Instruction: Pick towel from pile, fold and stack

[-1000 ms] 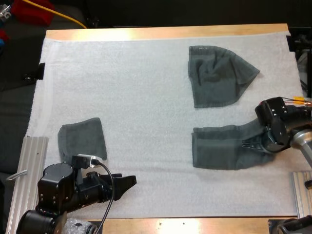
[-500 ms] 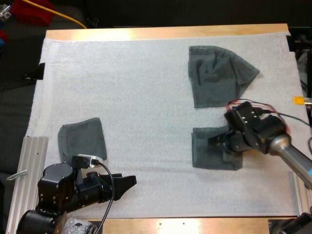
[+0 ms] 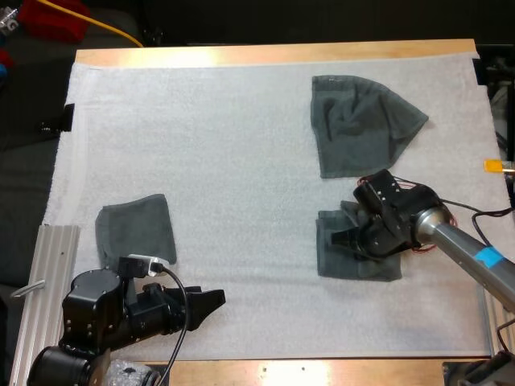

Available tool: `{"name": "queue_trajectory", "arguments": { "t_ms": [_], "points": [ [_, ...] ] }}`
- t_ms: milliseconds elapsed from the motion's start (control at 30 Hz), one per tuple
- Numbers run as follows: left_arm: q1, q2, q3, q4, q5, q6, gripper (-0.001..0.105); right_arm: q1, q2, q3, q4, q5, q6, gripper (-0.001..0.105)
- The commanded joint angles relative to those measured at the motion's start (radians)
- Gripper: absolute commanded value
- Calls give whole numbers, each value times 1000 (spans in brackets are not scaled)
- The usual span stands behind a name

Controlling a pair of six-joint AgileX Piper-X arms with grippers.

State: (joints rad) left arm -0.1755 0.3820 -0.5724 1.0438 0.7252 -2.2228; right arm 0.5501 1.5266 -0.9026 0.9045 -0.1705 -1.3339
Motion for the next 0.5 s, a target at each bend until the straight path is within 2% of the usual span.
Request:
{"name": "queue_trajectory", "arguments": {
  "t_ms": [0,100,167,200,333,367,400,467],
  "points": [
    [2,-3,-6,-2,-12,6,60,2,1,-7,-13,-26,4,3],
    [2,-3,-6,-2,-12,6,60,2,11,-7,-32,-32,27,5],
    [2,-3,-6,-2,-12,6,60,2,11,-7,-49,-35,36,17],
    [2,-3,-6,-2,-12,6,60,2,11,-7,-55,-49,37,24],
    [2,-3,-6,-2,-12,6,60,2,11,-11,-78,-107,30,77],
    [2,-3,-6,-2,-12,6,60,2,9,-11,-82,-117,23,85],
    [2,-3,-6,-2,-12,6,60,2,8,-11,-84,-123,20,87],
    [2,-3,-6,-2,-12,6,60,2,7,-11,-87,-128,20,86]
  ]
}}
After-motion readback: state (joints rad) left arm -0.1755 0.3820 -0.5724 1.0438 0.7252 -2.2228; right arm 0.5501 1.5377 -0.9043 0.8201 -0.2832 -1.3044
